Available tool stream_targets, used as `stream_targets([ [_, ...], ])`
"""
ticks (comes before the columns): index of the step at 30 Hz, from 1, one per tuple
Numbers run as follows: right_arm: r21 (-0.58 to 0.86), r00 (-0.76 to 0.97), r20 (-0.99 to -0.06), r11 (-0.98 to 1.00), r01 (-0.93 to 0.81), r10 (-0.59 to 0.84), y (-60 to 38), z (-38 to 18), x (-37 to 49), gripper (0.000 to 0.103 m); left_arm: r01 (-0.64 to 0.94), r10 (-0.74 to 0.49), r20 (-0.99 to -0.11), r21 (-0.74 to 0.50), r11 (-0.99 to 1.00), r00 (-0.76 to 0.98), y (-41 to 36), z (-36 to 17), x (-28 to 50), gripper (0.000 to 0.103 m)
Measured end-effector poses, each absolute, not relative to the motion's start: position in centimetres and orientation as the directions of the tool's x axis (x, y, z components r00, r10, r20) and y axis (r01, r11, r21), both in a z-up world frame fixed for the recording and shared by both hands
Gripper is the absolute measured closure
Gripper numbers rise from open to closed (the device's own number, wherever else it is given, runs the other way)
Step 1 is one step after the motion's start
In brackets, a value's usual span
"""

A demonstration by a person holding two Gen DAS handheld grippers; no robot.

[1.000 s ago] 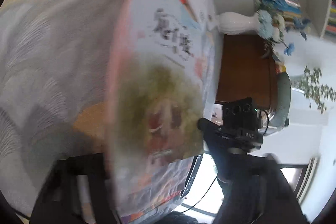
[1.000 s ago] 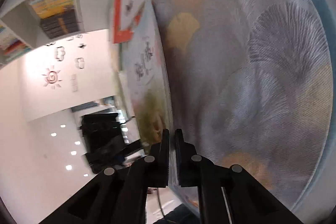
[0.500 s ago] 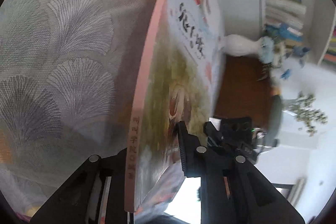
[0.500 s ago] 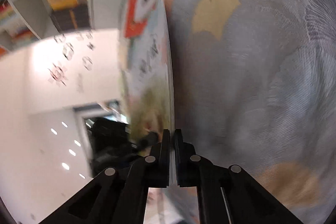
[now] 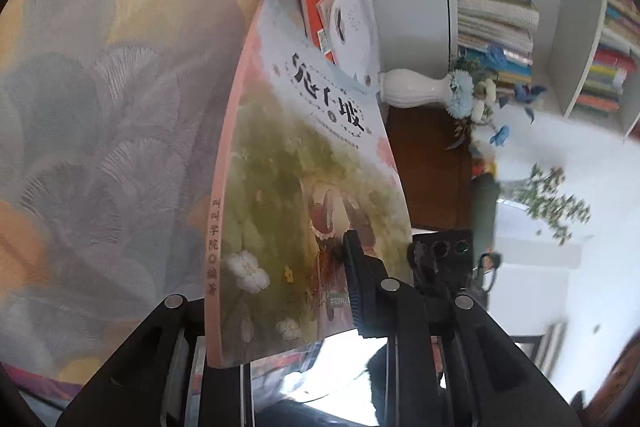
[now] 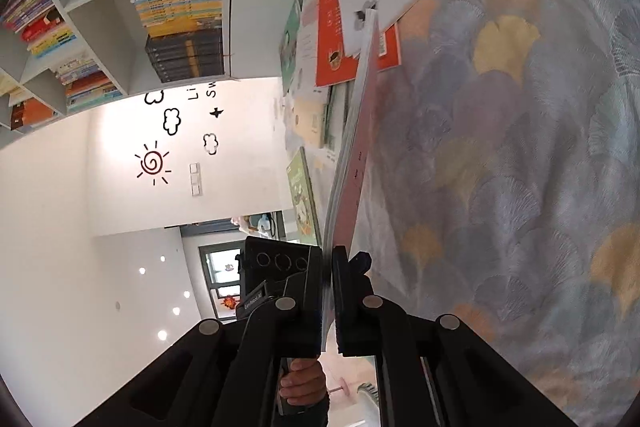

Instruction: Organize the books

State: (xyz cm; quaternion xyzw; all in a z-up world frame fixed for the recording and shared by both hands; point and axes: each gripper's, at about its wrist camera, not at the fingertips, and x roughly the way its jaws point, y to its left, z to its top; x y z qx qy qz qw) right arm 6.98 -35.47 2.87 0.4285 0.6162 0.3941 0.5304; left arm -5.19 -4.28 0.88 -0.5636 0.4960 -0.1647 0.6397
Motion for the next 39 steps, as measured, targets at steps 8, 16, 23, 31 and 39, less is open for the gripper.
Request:
stream_targets([
  [8, 0.933, -0.047, -0.353, 0.355, 0.054, 0.934, -33.5, 4.7, 6.4, 0.097, -0.281, -0.751, -0.474, -0.88, 0.384, 0.46, -2.6, 3.0, -5.3, 0.084],
  [16, 0.941, 0.033, -0.338, 0.336, 0.05, 0.941, -29.6, 7.2, 2.8, 0.095, -0.208, -0.746, -0.51, -0.859, 0.467, 0.429, 3.0, 5.0, -6.1, 0.084],
  [23, 0.933, 0.088, -0.36, 0.361, 0.012, 0.929, -25.4, 8.9, -1.0, 0.093, -0.166, -0.747, -0.526, -0.846, 0.506, 0.406, 6.8, 6.7, -8.0, 0.084],
  [31, 0.909, 0.099, -0.382, 0.393, -0.14, 0.919, -21.4, 12.7, -4.1, 0.091, -0.182, -0.697, -0.536, -0.836, 0.518, 0.477, 9.6, 9.3, -11.1, 0.084],
  [39, 0.901, 0.021, -0.341, 0.334, -0.278, 0.94, -17.8, 15.3, -4.6, 0.091, -0.186, -0.585, -0.545, -0.807, 0.56, 0.601, 13.5, 13.8, -14.2, 0.084],
])
